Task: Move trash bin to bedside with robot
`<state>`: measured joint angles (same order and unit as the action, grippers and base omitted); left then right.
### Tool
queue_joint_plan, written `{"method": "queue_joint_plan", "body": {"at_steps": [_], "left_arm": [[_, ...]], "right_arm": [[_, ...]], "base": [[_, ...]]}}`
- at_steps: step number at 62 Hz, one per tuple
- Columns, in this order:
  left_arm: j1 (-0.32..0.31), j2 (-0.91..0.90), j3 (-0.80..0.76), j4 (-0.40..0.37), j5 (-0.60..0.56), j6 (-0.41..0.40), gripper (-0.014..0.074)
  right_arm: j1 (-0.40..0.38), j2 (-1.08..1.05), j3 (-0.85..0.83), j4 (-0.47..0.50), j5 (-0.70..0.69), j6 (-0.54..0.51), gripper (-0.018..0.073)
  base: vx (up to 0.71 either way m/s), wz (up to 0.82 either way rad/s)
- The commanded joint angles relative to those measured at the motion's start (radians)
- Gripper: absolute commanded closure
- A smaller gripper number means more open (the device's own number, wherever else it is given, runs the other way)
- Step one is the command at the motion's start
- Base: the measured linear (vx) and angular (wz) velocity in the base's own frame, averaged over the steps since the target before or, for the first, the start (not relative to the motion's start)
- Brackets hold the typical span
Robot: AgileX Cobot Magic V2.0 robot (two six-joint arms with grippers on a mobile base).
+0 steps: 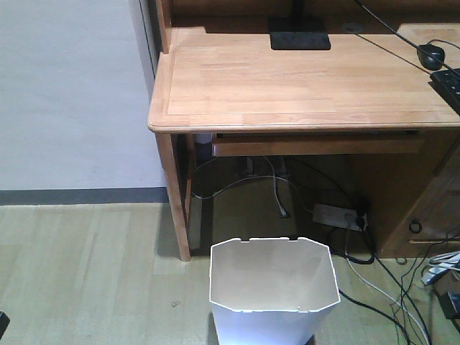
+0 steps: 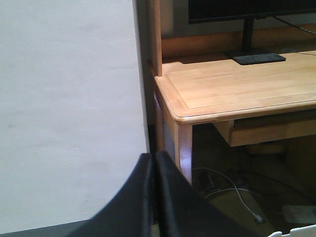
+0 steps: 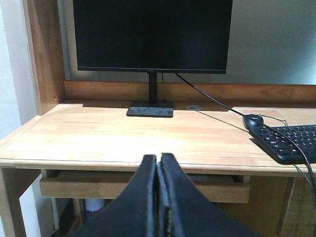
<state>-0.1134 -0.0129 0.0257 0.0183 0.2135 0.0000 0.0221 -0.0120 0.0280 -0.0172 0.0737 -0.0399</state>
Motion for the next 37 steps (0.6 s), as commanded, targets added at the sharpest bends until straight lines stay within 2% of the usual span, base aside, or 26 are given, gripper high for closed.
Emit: {"method": "queue_joint_plan", "body": {"at_steps": [1,37], "left_arm": [[-0.006,-0.014,0.019,-0.004,-0.069,0.0,0.0603],[-0.006,-0.014,0.019,-0.004,-0.069,0.0,0.0603]], "right_arm": [[0.002,-0.011,0.007,-0.007,-0.074,-0.009,0.0568],[0.002,-0.011,0.007,-0.007,-0.074,-0.009,0.0568]], "base": [[0.0,-0.01],[0.0,0.0]]}}
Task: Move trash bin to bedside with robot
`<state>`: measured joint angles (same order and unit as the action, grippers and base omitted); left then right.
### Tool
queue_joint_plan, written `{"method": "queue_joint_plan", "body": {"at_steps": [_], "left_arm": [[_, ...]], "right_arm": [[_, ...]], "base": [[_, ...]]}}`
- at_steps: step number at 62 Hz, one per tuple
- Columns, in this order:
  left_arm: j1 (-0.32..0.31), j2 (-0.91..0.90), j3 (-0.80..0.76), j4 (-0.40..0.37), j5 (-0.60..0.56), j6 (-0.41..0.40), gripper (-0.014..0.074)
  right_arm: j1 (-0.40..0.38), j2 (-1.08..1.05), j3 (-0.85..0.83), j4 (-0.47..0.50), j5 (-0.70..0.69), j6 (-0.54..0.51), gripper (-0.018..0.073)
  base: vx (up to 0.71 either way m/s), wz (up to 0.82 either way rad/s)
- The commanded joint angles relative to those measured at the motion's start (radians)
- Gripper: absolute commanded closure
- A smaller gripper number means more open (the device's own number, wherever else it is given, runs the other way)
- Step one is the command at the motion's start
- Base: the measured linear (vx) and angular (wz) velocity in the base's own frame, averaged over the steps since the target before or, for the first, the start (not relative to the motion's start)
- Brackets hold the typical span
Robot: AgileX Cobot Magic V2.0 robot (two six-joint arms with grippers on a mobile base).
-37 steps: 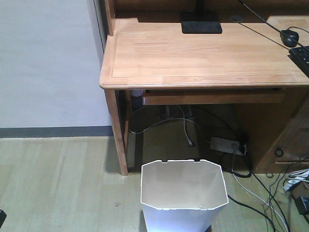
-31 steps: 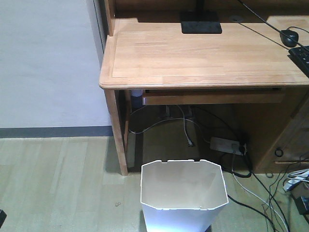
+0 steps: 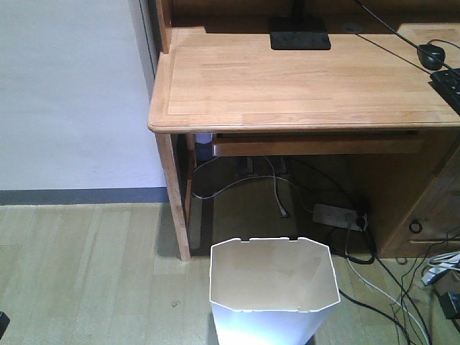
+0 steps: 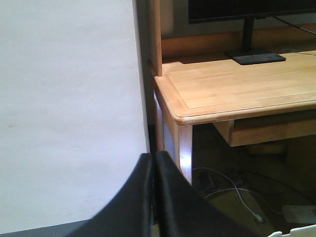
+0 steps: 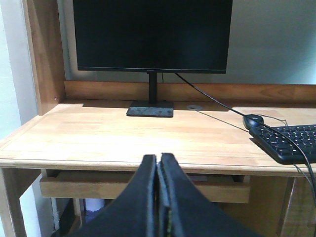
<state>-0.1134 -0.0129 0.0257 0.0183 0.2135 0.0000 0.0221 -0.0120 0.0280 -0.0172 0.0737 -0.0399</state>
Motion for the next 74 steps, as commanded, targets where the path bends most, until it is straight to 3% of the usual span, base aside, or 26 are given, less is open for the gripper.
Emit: {"method": "queue_joint_plan", "body": {"at_steps": [1,40,62,74], "left_arm": [[-0.006,-0.014,0.019,-0.004,-0.069,0.0,0.0603],[-0.006,-0.014,0.019,-0.004,-0.069,0.0,0.0603],[-0.006,-0.014,0.019,-0.004,-0.069,0.0,0.0603],[-0.006,-0.014,0.019,-0.004,-0.069,0.0,0.0603]], "right_arm": [[0.002,-0.011,0.007,-0.007,-0.074,-0.009,0.0568],[0.002,0.008,-0.072,0.0,-0.074,0.03,0.0568],[0.002,0.31,-0.353,0.002,0.057,0.03,0.0568],[0.002,0.426,-0.392,0.017,0.035,0.03,0.0568]], "base": [[0.0,0.0],[0.0,0.0],[0.0,0.0],[0.0,0.0]]}}
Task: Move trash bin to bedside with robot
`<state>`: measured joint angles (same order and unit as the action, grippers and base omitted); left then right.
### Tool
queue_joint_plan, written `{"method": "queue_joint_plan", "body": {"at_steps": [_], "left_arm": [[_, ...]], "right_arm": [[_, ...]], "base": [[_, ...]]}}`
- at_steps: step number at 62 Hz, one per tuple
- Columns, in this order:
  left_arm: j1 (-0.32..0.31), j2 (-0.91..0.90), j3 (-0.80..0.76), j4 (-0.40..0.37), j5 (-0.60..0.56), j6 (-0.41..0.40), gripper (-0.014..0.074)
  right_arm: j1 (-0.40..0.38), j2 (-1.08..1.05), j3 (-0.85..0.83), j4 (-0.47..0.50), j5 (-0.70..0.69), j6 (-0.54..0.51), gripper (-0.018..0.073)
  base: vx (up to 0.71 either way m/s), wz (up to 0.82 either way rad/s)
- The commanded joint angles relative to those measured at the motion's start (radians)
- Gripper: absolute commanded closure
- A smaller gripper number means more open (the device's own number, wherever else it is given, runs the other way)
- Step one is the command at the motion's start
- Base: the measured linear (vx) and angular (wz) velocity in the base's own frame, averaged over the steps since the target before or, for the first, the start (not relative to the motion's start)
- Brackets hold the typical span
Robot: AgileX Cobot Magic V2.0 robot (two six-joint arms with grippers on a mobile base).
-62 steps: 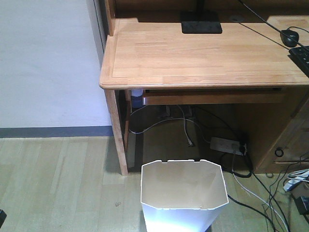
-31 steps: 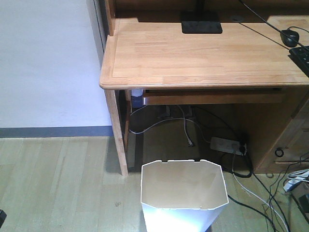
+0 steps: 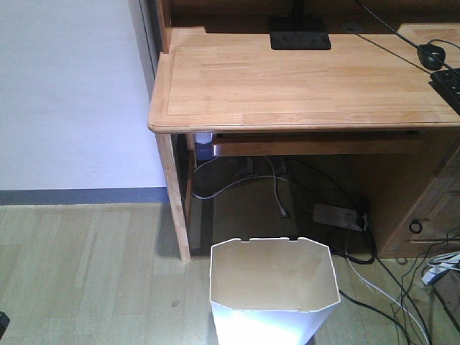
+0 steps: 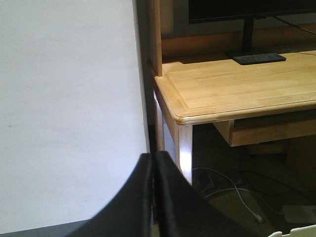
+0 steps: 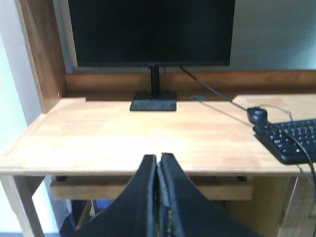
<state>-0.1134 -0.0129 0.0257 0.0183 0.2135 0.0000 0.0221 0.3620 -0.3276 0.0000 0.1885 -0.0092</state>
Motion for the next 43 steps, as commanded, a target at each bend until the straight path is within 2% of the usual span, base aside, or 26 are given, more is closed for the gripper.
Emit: {"method": "queue_joint_plan", "body": {"at_steps": [1,15,24,32,43], "left_arm": [[-0.006,-0.014,0.019,-0.004,-0.069,0.0,0.0603],[-0.006,-0.014,0.019,-0.004,-0.069,0.0,0.0603],[-0.006,-0.014,0.019,-0.004,-0.069,0.0,0.0603],[-0.006,-0.014,0.019,-0.004,-0.069,0.0,0.0603],[-0.006,-0.014,0.019,-0.004,-0.069,0.0,0.0603]], "right_arm": [[0.002,0.057,-0.036,0.0,-0.081,0.0,0.0568],[0.001,0.095,-0.036,-0.006,-0.078,-0.009,0.0561],[0.001,0.095,-0.036,-0.006,-0.081,-0.017,0.0512],[0.001,0.095,-0.036,-0.006,-0.082,-0.023,0.0409],[0.001,0.095,-0.036,-0.006,-0.082,-0.034,0.0199]], "base": [[0.0,0.0],[0.0,0.0],[0.0,0.0],[0.0,0.0],[0.0,0.0]]}}
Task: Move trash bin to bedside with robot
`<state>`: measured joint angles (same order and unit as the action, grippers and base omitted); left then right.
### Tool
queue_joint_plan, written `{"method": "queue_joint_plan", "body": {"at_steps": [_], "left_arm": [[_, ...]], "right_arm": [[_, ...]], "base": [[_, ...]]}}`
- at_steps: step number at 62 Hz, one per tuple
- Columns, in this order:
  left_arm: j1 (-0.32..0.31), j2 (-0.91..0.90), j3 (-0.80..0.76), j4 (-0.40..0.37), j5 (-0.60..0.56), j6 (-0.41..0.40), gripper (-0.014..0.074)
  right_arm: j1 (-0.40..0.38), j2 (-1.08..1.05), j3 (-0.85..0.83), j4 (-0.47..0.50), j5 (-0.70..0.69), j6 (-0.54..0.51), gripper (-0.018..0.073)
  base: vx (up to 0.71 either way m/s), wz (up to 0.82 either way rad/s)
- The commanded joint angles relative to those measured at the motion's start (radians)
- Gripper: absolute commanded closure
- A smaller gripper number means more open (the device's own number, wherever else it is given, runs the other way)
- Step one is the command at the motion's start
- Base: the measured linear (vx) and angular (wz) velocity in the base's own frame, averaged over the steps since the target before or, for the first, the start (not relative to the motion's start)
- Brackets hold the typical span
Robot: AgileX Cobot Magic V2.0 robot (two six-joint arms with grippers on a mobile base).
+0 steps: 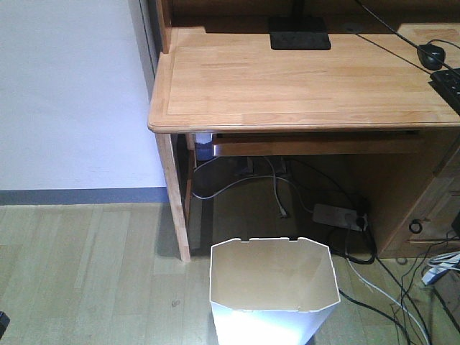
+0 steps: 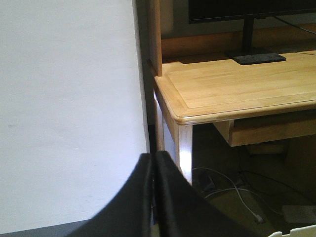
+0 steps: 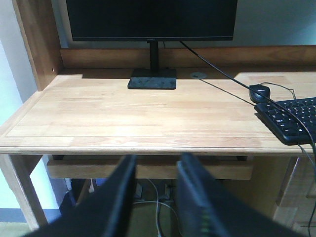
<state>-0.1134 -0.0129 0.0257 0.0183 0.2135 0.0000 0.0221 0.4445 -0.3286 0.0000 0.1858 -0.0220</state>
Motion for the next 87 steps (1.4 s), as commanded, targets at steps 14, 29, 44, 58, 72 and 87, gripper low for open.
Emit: {"method": "queue_joint_plan", "body": {"at_steps": [14,29,44,58,72,87], "left_arm": [[-0.006,-0.014,0.019,-0.004,-0.069,0.0,0.0603],[-0.006,-0.014,0.019,-0.004,-0.069,0.0,0.0603],[-0.006,-0.014,0.019,-0.004,-0.069,0.0,0.0603],[-0.006,-0.014,0.019,-0.004,-0.069,0.0,0.0603],[-0.006,-0.014,0.019,-0.004,-0.069,0.0,0.0603],[-0.006,-0.014,0.019,-0.004,-0.069,0.0,0.0603]], "right_arm": [[0.001,0.013,-0.035,-0.006,-0.084,-0.021,0.0064],[0.002,0.057,-0.038,0.019,-0.071,-0.029,0.0065],[0.002,0.26,-0.12,0.058,0.033,-0.027,0.0065],[0.002,0.489,-0.216,0.093,0.115,-0.025,0.0065],[-0.002,0.713,-0.302,0.118,0.223,-0.045,0.0065],[-0.002,0.94,-0.385,0.172,0.311,-0.178,0.0065]], "base": [[0.0,0.0],[0.0,0.0],[0.0,0.0],[0.0,0.0],[0.0,0.0],[0.0,0.0]]}}
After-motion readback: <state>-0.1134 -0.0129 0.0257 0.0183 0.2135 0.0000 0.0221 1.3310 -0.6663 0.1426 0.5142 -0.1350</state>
